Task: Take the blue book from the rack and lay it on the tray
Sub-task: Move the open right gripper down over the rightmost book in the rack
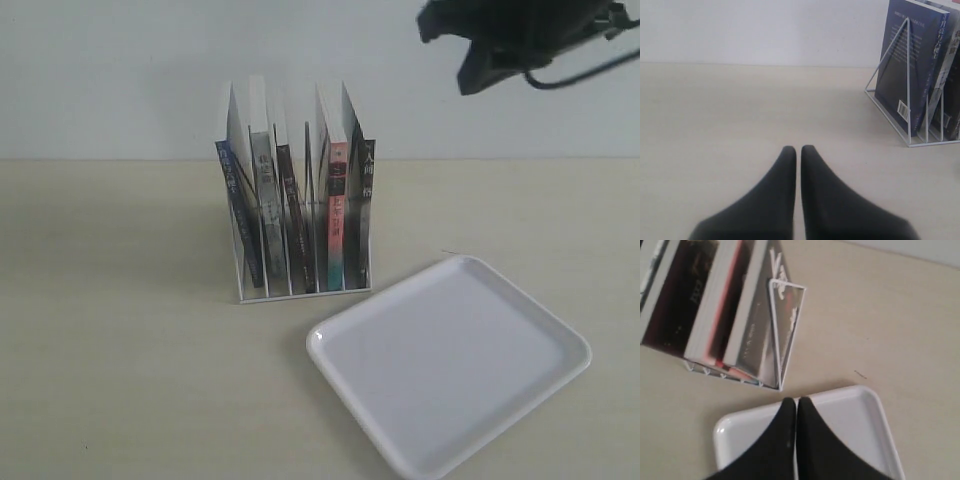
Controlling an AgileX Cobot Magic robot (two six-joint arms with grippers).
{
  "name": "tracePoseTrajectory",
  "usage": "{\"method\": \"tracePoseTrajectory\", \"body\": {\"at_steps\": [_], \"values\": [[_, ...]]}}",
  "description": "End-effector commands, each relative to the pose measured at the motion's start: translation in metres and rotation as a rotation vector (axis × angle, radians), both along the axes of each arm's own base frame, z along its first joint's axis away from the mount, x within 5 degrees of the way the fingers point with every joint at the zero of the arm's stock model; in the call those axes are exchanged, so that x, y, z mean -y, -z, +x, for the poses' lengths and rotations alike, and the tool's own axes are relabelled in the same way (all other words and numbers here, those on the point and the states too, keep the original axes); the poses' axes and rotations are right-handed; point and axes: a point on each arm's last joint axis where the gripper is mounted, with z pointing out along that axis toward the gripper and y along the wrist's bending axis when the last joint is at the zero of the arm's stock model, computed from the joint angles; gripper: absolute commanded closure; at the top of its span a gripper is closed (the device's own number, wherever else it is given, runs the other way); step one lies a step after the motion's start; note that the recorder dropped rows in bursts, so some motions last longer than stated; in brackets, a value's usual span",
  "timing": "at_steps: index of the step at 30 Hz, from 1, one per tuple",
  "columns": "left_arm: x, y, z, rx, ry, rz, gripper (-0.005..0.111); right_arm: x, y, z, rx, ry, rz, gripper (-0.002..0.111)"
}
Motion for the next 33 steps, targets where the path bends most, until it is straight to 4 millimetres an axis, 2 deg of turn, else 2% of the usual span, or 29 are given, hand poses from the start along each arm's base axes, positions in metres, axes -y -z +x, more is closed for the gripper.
{"method": "tracePoseTrajectory", "body": {"at_steps": [1, 4, 8, 17, 33], "values": [[0.000, -0.001, 0.000, 0.008, -0.002, -0.004, 0.103, -0.019, -0.010, 0.024, -0.079, -0.038, -0.023, 0.106], [0.000, -0.001, 0.000, 0.008, -0.002, -0.004, 0.103, -0.028, -0.016, 0.039, -0.061, 0.008, 0.035, 0.094], [0.000, -0.001, 0.000, 0.008, -0.002, -0.004, 0.103, -0.035, -0.004, 0.048, -0.105, 0.014, 0.076, 0.066], [0.000, -0.001, 0.000, 0.008, -0.002, -0.004, 0.103, -0.066, 0.019, 0.047, -0.159, -0.036, 0.052, 0.070], [0.000, -0.001, 0.000, 0.008, -0.002, -0.004, 0.103, -0.073, 0.065, 0.067, -0.244, 0.007, -0.014, 0.070]]}}
